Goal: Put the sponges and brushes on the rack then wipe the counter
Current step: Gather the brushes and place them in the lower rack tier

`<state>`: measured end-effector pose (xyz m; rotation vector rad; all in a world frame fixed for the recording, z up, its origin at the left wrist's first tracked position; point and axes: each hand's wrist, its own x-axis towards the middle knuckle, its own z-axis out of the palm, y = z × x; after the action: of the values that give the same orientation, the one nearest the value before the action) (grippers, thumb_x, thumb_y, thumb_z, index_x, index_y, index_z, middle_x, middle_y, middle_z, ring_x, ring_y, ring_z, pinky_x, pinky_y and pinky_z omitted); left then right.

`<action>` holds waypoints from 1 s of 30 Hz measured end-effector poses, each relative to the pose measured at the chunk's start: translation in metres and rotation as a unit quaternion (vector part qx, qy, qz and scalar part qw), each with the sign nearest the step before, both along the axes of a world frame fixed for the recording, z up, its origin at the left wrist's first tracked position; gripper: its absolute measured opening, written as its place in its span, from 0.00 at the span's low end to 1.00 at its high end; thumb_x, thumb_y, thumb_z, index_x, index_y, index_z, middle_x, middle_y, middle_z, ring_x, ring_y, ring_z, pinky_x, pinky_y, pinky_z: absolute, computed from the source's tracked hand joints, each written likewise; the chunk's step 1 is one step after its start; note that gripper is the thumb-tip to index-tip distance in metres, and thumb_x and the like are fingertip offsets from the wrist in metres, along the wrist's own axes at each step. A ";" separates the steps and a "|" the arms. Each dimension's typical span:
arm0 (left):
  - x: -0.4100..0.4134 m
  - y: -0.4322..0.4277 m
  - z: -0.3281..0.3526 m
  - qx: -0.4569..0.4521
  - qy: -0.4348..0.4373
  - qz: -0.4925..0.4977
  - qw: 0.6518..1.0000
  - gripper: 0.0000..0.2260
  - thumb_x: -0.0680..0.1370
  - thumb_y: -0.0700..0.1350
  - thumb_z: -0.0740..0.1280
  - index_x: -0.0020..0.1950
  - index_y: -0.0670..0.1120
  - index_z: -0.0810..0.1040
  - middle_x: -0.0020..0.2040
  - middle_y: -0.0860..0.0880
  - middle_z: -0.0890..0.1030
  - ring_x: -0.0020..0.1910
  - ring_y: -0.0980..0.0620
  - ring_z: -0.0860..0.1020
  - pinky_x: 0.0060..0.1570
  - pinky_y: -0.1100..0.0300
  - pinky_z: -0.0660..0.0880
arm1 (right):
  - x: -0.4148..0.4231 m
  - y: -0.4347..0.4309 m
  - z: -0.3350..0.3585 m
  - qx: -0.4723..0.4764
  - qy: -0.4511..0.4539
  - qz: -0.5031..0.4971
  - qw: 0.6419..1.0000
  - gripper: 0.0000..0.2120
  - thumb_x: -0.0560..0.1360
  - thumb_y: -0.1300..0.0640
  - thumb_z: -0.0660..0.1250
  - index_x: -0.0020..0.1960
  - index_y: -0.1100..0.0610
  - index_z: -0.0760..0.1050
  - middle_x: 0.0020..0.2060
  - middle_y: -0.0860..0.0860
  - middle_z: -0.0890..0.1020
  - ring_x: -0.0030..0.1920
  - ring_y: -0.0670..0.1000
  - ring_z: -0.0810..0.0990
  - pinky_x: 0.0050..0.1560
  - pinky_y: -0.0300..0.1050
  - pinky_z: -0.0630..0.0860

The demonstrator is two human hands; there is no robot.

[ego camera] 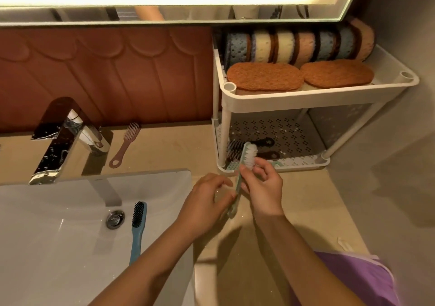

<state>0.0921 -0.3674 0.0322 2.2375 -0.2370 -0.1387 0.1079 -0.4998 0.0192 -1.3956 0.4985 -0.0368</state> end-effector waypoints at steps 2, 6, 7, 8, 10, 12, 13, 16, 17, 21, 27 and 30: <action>0.019 -0.003 0.006 0.002 0.012 0.029 1.000 0.16 0.78 0.49 0.64 0.64 0.49 0.71 0.61 0.49 0.75 0.61 0.52 0.72 0.58 0.61 0.68 | 0.019 -0.015 0.007 -0.047 -0.008 0.011 0.999 0.10 0.70 0.57 0.73 0.48 0.47 0.76 0.45 0.50 0.83 0.45 0.52 0.83 0.48 0.49 0.80; 0.049 -0.014 0.022 -0.029 0.001 0.079 0.996 0.21 0.79 0.48 0.62 0.71 0.48 0.65 0.67 0.49 0.71 0.63 0.54 0.70 0.58 0.62 0.67 | 0.068 -0.042 0.021 -0.169 0.020 0.038 0.985 0.14 0.70 0.60 0.73 0.54 0.57 0.76 0.47 0.50 0.81 0.50 0.53 0.81 0.53 0.48 0.77; 0.053 -0.017 0.022 -0.038 -0.007 0.080 0.996 0.19 0.79 0.48 0.63 0.69 0.48 0.67 0.64 0.50 0.74 0.59 0.56 0.71 0.54 0.63 0.68 | 0.081 -0.045 0.023 -0.186 0.015 0.056 0.981 0.14 0.70 0.61 0.73 0.54 0.57 0.76 0.47 0.51 0.81 0.51 0.53 0.80 0.53 0.46 0.76; 0.057 -0.018 0.022 -0.044 -0.017 0.087 0.995 0.16 0.79 0.48 0.63 0.66 0.48 0.70 0.60 0.50 0.77 0.55 0.56 0.74 0.51 0.62 0.70 | 0.092 -0.046 0.023 -0.210 0.011 0.080 0.974 0.14 0.70 0.62 0.73 0.55 0.57 0.76 0.48 0.52 0.80 0.52 0.53 0.79 0.53 0.44 0.74; 0.062 -0.018 0.019 -0.028 -0.046 0.110 0.993 0.13 0.79 0.49 0.63 0.62 0.48 0.74 0.53 0.50 0.82 0.50 0.52 0.79 0.48 0.56 0.76 | 0.114 -0.046 0.017 -0.296 0.002 0.132 0.946 0.18 0.70 0.61 0.73 0.59 0.60 0.76 0.53 0.56 0.81 0.56 0.55 0.78 0.55 0.43 0.72; 0.065 -0.017 0.014 0.030 -0.082 0.114 0.990 0.11 0.79 0.50 0.61 0.60 0.48 0.74 0.49 0.49 0.83 0.45 0.49 0.81 0.44 0.53 0.78 | 0.133 -0.044 0.011 -0.384 -0.009 0.189 0.904 0.19 0.71 0.60 0.72 0.61 0.62 0.75 0.59 0.58 0.79 0.60 0.58 0.76 0.60 0.45 0.70; 0.066 -0.016 0.011 0.061 -0.101 0.112 0.987 0.11 0.79 0.50 0.61 0.60 0.49 0.74 0.48 0.48 0.83 0.44 0.48 0.81 0.42 0.54 0.77 | 0.139 -0.042 0.008 -0.414 -0.015 0.216 0.884 0.19 0.72 0.59 0.71 0.62 0.61 0.75 0.61 0.58 0.78 0.63 0.58 0.74 0.62 0.46 0.68; 0.070 -0.017 0.009 0.111 -0.124 0.105 0.980 0.12 0.80 0.51 0.59 0.62 0.50 0.73 0.48 0.48 0.83 0.43 0.47 0.80 0.39 0.56 0.74 | 0.153 -0.039 -0.002 -0.452 -0.028 0.275 0.848 0.18 0.74 0.61 0.67 0.64 0.60 0.73 0.65 0.58 0.75 0.67 0.58 0.70 0.66 0.45 0.64; 0.070 -0.017 0.009 0.120 -0.124 0.103 0.980 0.13 0.80 0.51 0.59 0.62 0.50 0.72 0.49 0.48 0.83 0.43 0.47 0.80 0.39 0.56 0.73 | 0.156 -0.039 -0.004 -0.457 -0.030 0.290 0.841 0.18 0.75 0.61 0.67 0.65 0.60 0.73 0.65 0.58 0.74 0.67 0.58 0.70 0.66 0.46 0.63; 0.071 -0.015 0.008 0.132 -0.120 0.097 0.979 0.14 0.80 0.52 0.58 0.63 0.51 0.71 0.50 0.49 0.83 0.46 0.47 0.81 0.39 0.56 0.74 | 0.163 -0.034 -0.009 -0.464 -0.008 0.326 0.823 0.23 0.77 0.60 0.63 0.71 0.57 0.65 0.71 0.56 0.67 0.71 0.57 0.64 0.69 0.48 0.60; 0.073 -0.013 0.009 0.129 -0.107 0.089 0.982 0.13 0.80 0.53 0.59 0.63 0.52 0.71 0.51 0.49 0.83 0.46 0.48 0.82 0.41 0.55 0.76 | 0.164 -0.034 -0.013 -0.478 0.009 0.331 0.814 0.19 0.78 0.64 0.59 0.69 0.57 0.68 0.68 0.55 0.71 0.69 0.55 0.67 0.62 0.40 0.63; 0.072 -0.014 0.009 0.122 -0.100 0.092 0.983 0.14 0.80 0.53 0.59 0.64 0.52 0.71 0.51 0.49 0.83 0.46 0.49 0.81 0.40 0.56 0.75 | 0.160 -0.032 -0.013 -0.479 0.010 0.349 0.806 0.19 0.79 0.62 0.57 0.69 0.54 0.68 0.67 0.54 0.72 0.68 0.55 0.69 0.63 0.43 0.64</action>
<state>0.1643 -0.3814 0.0408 2.5072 -0.1240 0.1662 0.2681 -0.5323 0.0061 -2.5152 -0.1052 0.3757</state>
